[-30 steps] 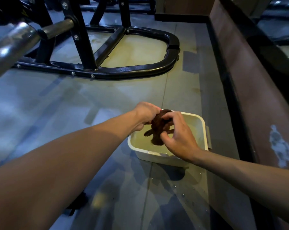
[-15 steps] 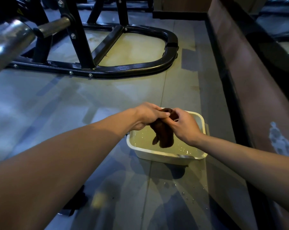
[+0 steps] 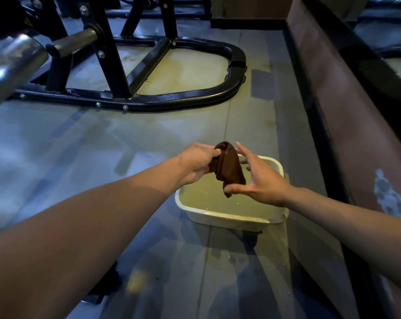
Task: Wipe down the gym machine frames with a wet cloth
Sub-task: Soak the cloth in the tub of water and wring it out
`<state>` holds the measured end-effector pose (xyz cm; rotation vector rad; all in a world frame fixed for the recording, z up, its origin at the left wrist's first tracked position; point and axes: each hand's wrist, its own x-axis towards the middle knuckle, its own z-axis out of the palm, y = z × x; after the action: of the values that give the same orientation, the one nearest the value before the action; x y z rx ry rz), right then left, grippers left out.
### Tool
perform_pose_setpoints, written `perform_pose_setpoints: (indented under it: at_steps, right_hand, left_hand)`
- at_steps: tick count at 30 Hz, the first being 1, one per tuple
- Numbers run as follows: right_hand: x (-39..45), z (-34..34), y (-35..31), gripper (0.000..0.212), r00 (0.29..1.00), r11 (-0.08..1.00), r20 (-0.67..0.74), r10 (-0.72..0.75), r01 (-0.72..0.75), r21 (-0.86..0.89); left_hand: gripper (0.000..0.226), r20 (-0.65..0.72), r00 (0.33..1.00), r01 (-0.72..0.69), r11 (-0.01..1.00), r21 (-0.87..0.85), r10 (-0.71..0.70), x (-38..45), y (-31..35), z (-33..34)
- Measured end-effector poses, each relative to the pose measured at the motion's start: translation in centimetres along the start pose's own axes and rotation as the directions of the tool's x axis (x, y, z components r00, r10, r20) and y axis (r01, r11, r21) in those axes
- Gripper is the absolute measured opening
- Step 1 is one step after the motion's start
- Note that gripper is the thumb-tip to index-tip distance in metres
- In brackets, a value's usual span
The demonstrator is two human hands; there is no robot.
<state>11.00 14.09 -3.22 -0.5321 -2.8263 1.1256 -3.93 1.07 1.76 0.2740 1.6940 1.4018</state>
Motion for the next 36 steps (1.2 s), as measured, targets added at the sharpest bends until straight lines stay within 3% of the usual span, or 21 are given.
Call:
perform_pose_setpoints:
  at_steps: [2, 4, 6, 8, 10, 14, 15, 18, 21, 24, 26, 29, 30, 32, 34, 36]
  right_hand:
    - [-0.1, 0.1, 0.0, 0.107, 0.997, 0.996, 0.0, -0.077, 0.077, -0.042]
    - [-0.2, 0.5, -0.4, 0.072, 0.99, 0.99, -0.045, -0.137, 0.138, 0.013]
    - [-0.1, 0.8, -1.0, 0.047, 0.988, 0.989, -0.057, -0.143, 0.146, 0.039]
    - [-0.1, 1.0, -1.4, 0.036, 0.99, 0.988, -0.029, -0.136, 0.137, 0.067]
    - [0.0, 1.5, -1.9, 0.034, 0.99, 0.987, -0.06, -0.126, 0.131, 0.091]
    - [0.4, 2.8, -2.6, 0.025, 0.982, 0.988, -0.157, -0.103, 0.119, 0.1]
    - [0.5, 3.1, -2.6, 0.032, 0.98, 0.993, -0.176, -0.087, 0.1, 0.065]
    - [0.7, 3.4, -2.2, 0.091, 0.978, 0.994, -0.201, 0.047, -0.027, 0.102]
    - [0.7, 3.5, -1.9, 0.119, 0.964, 0.958, -0.246, 0.096, -0.023, 0.284]
    - [1.0, 2.1, -1.5, 0.101, 0.954, 0.921, -0.221, 0.204, -0.111, 0.373]
    - [1.0, 1.2, -0.8, 0.073, 0.962, 0.964, -0.202, 0.184, -0.136, 0.229]
    - [0.9, 0.2, -0.9, 0.045, 0.991, 0.994, -0.128, 0.049, -0.061, -0.088]
    - [0.9, 0.0, -1.0, 0.043, 0.996, 0.986, -0.086, 0.027, -0.04, -0.16]
    - [1.1, -0.1, -1.7, 0.046, 0.999, 0.977, -0.033, 0.03, -0.036, -0.21]
    - [1.4, -0.1, -2.3, 0.06, 0.999, 0.973, -0.006, 0.048, -0.048, -0.228]
    - [1.9, 0.0, -2.7, 0.067, 0.997, 0.975, 0.037, 0.064, -0.055, -0.217]
  left_hand:
    - [0.027, -0.003, 1.0, 0.009, 0.999, -0.052, -0.01, 0.0, 0.2, 0.1]
    - [0.023, -0.002, 1.0, 0.009, 0.999, -0.054, -0.009, 0.2, 0.3, 0.1]
    - [0.016, -0.014, 1.0, -0.008, 1.0, -0.011, 0.008, 0.3, 0.5, 0.0]
    - [0.013, -0.035, 0.999, -0.024, 0.998, 0.065, 0.027, 0.5, 0.7, -0.2]
    - [0.018, -0.021, 1.0, -0.021, 0.993, 0.114, 0.023, 0.4, 0.8, -0.2]
    - [0.054, 0.115, 0.993, -0.004, 0.961, 0.278, -0.029, -0.3, 0.7, 0.7]
    - [0.05, 0.1, 0.995, -0.002, 0.953, 0.304, -0.03, -0.2, 0.6, 0.8]
    - [0.018, -0.008, 1.0, 0.024, 0.984, 0.178, -0.023, 0.0, 0.7, 0.9]
    - [0.025, 0.004, 0.995, 0.102, 0.992, -0.08, -0.102, -0.2, 1.3, 1.0]
    - [0.031, 0.061, 0.993, 0.109, 0.987, -0.122, -0.103, -0.7, 1.7, 0.8]
    - [0.04, 0.068, 0.995, 0.083, 0.995, -0.058, -0.079, -1.0, 1.6, 0.5]
    - [0.047, 0.157, 0.98, 0.088, 0.975, 0.204, -0.122, -1.5, 1.7, 0.1]
    - [0.053, 0.187, 0.971, 0.093, 0.955, 0.283, -0.15, -1.5, 1.4, 0.2]
    - [0.085, 0.197, 0.968, 0.039, 0.866, 0.499, -0.157, -1.4, 1.0, 0.5]
    - [0.115, 0.145, 0.985, -0.066, 0.58, 0.812, -0.09, -0.9, 0.3, 0.9]
    - [0.108, 0.133, 0.991, -0.132, 0.29, 0.948, 0.017, -0.5, -0.5, 1.0]
